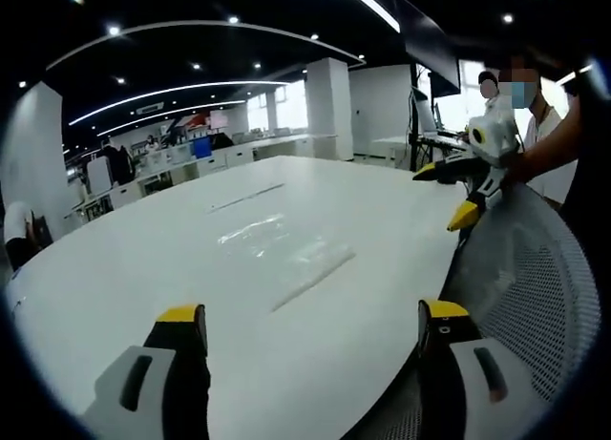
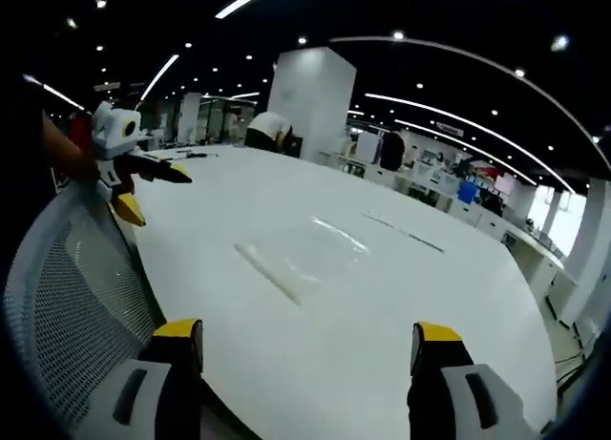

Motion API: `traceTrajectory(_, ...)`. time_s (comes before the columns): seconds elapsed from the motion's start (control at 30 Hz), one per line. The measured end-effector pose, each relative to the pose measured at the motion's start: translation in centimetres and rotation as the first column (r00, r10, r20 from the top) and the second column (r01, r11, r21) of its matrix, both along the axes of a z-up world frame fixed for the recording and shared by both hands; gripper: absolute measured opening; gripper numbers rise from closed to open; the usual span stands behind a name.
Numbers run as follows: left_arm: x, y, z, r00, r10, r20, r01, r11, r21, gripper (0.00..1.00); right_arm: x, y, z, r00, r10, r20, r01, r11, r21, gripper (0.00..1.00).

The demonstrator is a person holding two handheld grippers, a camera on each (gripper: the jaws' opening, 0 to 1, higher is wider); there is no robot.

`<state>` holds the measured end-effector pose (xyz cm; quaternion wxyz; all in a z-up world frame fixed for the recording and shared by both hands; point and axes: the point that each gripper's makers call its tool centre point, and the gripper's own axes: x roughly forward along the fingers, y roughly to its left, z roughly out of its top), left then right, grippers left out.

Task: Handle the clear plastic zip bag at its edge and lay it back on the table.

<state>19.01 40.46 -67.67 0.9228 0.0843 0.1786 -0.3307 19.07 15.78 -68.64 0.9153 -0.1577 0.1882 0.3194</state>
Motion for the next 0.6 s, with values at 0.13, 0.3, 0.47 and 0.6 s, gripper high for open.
traceTrajectory(0.13, 0.02, 0.07, 0.00, 1.000, -0.001, 0.009, 0.001, 1.000, 0.009, 0.92, 0.07, -0.15, 0.08, 1.000, -0.016, 0.005, 0.015, 1.000, 0.021, 0.98)
traceTrajectory(0.3, -0.02, 0.00, -0.07, 1.000, -0.005, 0.008, 0.005, 1.000, 0.009, 0.95, 0.00, 0.02, -0.08, 1.000, -0.004, 0.007, 0.004, 1.000, 0.006, 1.00)
traceTrajectory(0.47, 0.01, 0.00, 0.00, 1.000, -0.008, 0.019, 0.007, 1.000, 0.006, 0.99, -0.06, 0.09, -0.28, 1.000, 0.002, -0.002, -0.002, 1.000, 0.003, 1.00)
traceTrajectory(0.6, 0.00, -0.01, 0.02, 1.000, -0.011, 0.025, 0.011, 1.000, 0.009, 0.99, -0.10, 0.08, -0.39, 1.000, 0.004, -0.005, -0.004, 1.000, -0.003, 1.00)
